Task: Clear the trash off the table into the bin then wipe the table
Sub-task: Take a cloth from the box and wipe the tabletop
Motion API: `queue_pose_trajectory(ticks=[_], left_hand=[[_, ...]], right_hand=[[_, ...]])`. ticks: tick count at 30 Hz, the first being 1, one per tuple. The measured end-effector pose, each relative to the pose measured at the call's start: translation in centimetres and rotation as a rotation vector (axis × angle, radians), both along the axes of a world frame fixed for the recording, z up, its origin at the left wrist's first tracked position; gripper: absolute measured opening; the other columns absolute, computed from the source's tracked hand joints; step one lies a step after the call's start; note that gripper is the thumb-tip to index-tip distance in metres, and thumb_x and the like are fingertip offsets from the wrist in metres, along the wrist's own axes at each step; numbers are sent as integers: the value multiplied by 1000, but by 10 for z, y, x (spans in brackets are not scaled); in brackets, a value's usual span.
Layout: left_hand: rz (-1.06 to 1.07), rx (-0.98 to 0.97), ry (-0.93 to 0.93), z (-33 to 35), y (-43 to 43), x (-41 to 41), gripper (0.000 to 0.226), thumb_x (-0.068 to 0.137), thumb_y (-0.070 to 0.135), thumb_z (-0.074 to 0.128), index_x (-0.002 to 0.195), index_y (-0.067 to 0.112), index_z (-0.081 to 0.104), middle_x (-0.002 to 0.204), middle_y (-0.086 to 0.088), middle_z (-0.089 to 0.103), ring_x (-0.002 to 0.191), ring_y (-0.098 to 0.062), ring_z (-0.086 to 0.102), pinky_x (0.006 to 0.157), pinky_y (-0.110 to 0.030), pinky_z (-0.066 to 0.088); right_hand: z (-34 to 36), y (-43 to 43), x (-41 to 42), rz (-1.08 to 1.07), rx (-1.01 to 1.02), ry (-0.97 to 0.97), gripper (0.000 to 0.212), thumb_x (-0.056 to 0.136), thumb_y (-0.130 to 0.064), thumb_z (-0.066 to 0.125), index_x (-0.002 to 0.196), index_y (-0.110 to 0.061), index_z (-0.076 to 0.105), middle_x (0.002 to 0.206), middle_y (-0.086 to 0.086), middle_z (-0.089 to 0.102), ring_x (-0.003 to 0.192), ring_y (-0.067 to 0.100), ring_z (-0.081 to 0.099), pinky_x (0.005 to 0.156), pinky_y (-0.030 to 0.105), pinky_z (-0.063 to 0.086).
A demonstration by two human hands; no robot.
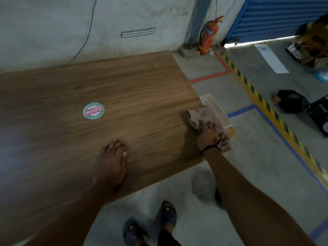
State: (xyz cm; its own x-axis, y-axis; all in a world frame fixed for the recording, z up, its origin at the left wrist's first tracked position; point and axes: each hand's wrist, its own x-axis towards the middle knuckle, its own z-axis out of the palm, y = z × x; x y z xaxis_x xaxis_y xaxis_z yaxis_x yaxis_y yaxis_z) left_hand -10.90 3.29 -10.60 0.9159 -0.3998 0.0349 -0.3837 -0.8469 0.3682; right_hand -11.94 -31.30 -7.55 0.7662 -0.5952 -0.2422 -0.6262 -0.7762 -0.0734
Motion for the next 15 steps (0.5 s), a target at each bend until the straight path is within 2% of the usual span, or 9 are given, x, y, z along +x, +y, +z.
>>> queue_pose_trajectory(ticks=[4,6,8,9,10,11,12,13,15], left_hand=[[-2,13,2,-2,1,0,54,96,31,25,128,3,58,140,-15,53,133,-30,46,115,-46,27],[-3,18,16,-3,2,-1,56,96,33,24,128,2,58,139,-18,53,133,-31,46,116,-44,25],[4,14,31,-1,1,-2,59,96,35,22,128,0,57,139,-20,53,132,-33,47,116,-44,24],[4,10,30,0,1,-2,59,96,35,22,130,0,55,140,-20,52,133,-32,46,116,-44,25],[1,5,24,0,1,-1,59,96,35,22,131,1,55,141,-18,51,134,-31,45,116,-45,25],[-3,4,21,0,0,-1,58,96,35,22,132,3,55,143,-16,50,135,-30,44,116,-45,25],[-4,6,19,0,0,-1,58,96,35,22,132,4,55,143,-14,50,136,-28,44,116,-44,25],[-2,6,20,-1,0,0,58,96,35,22,131,5,56,143,-13,50,136,-27,44,117,-43,23],[13,-9,17,-3,0,0,56,96,34,23,129,5,58,142,-13,52,135,-27,45,117,-41,21]], right_hand=[[-10,104,5,293,9,35,54,97,-22,35,149,-33,23,162,3,13,148,29,7,113,65,8],[-2,151,0,471,147,49,52,100,-27,32,150,-33,24,162,2,12,149,26,5,115,63,1],[7,169,-3,520,348,-29,53,94,-29,30,147,-31,34,158,3,28,147,24,20,117,58,6],[13,162,-1,498,361,-159,58,87,-24,27,142,-28,44,150,7,42,140,28,36,114,58,18],[19,146,3,433,283,-318,63,79,-17,27,135,-24,54,138,12,55,125,34,52,106,59,34],[19,121,11,330,162,-447,63,73,-12,32,127,-20,62,126,15,63,110,38,62,94,59,46],[17,88,18,221,41,-500,60,72,-8,37,124,-21,64,124,15,64,105,38,64,89,56,50],[19,56,22,133,-2,-426,60,76,-5,41,129,-26,59,133,12,59,113,37,59,95,55,46],[18,8,21,29,34,-159,62,86,-7,40,141,-38,42,152,1,37,138,31,33,110,57,27]])
